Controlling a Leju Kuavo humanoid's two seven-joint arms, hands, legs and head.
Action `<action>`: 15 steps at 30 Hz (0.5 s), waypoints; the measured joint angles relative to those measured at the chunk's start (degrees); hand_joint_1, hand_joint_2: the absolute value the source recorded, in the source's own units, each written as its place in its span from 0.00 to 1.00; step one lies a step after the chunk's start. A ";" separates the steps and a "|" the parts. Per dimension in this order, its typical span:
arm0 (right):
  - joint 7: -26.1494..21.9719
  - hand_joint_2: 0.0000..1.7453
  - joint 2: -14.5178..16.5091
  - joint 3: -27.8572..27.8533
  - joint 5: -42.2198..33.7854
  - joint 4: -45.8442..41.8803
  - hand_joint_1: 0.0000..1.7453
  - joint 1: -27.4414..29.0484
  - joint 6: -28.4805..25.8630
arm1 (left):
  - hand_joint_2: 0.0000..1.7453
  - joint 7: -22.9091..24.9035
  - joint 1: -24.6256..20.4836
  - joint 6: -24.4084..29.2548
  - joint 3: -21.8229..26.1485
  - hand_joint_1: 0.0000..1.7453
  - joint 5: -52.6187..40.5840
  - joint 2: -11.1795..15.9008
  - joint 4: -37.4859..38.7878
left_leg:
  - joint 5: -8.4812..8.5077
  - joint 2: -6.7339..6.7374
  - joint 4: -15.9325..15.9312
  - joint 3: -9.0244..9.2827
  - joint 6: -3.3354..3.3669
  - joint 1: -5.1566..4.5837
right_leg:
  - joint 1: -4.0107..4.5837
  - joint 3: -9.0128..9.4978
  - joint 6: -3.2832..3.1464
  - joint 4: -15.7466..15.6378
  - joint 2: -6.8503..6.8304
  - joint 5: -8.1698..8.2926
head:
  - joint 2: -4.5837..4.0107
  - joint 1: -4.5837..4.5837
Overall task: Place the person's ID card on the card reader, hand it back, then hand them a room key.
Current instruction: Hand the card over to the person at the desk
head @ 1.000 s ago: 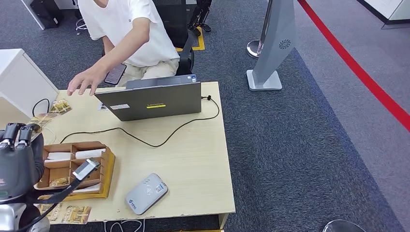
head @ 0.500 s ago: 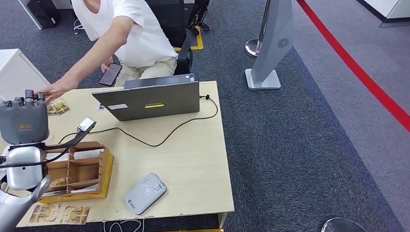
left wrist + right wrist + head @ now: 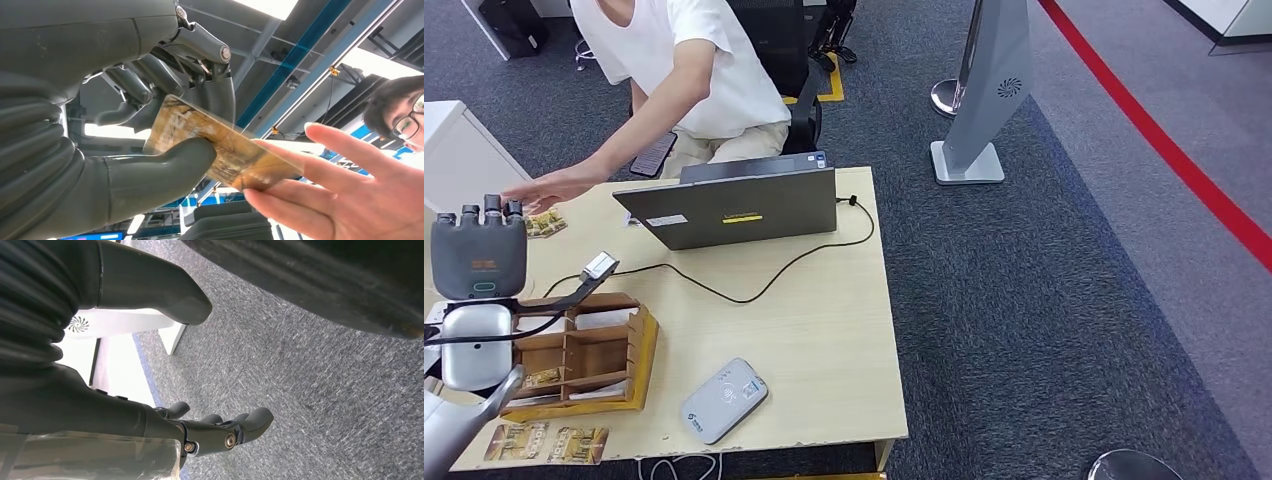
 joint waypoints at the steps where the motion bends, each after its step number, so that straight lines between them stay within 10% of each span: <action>1: 0.00 1.00 0.00 0.00 -0.01 0.00 0.00 0.00 0.00 | 1.00 0.02 0.01 0.04 -0.08 0.00 0.00 0.03 0.13 | 0.00 0.00 0.00 0.00 0.00 0.00 | 0.00 0.00 0.00 0.00 0.00 0.00 | 0.00 0.01; 15: 0.14 1.00 -0.42 0.00 0.02 0.00 0.00 0.13 0.25 | 1.00 -6.38 8.35 2.77 8.86 0.00 0.00 4.08 -2.43 | 0.00 0.12 -0.02 -0.04 -0.01 0.02 | 0.01 -0.04 -0.01 0.04 0.12 -0.01 | 0.00 0.01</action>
